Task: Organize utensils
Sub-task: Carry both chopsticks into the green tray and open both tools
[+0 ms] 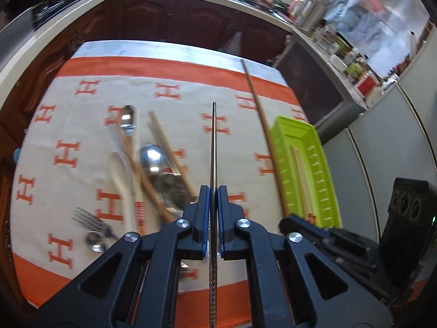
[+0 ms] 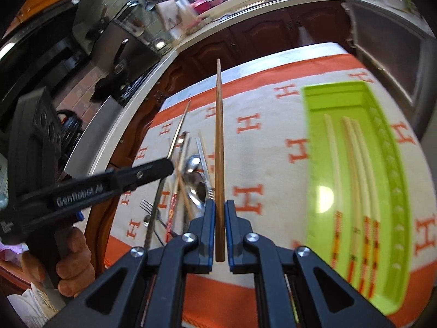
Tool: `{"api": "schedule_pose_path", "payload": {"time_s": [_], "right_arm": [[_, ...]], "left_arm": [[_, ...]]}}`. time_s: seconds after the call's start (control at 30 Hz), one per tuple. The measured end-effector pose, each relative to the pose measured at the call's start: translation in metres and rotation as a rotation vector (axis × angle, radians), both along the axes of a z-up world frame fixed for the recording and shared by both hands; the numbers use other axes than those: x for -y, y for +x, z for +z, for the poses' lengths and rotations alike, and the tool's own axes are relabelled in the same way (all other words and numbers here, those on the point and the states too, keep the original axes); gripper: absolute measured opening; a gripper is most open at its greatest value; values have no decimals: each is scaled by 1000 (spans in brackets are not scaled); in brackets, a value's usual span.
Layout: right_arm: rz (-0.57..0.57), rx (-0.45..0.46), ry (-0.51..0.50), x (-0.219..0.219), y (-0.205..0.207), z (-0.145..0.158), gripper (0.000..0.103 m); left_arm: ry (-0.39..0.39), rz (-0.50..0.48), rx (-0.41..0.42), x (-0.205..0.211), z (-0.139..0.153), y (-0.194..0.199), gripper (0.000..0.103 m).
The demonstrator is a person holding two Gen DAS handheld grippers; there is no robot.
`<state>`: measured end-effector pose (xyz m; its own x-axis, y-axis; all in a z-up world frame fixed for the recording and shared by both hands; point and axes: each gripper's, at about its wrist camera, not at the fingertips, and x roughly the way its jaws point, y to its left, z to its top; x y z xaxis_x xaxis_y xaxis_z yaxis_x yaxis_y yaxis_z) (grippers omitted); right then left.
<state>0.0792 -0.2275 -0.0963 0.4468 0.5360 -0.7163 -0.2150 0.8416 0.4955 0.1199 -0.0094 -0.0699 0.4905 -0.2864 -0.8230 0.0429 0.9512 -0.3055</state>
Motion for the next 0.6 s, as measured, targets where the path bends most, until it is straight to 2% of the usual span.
{"api": "schedule_pose_path", "payload": {"time_s": [0.1,0.3,0.4,0.6], "right_arm": [[-60,-6,-20,27,-11,-1,7],[-174,-24,-76,74,-24,-6,7],[-211,-43,-98,89,-26,-13,7],[-235,-65,-103,108,-25,-25,7]], "left_arm": [[-22,-65,-3,46,4,5,3],[-6,-143,-3,125,5,15,3],[5,-163,-15,154,-1,21,3],[40,-175,-50,186,-28,38,3]]}}
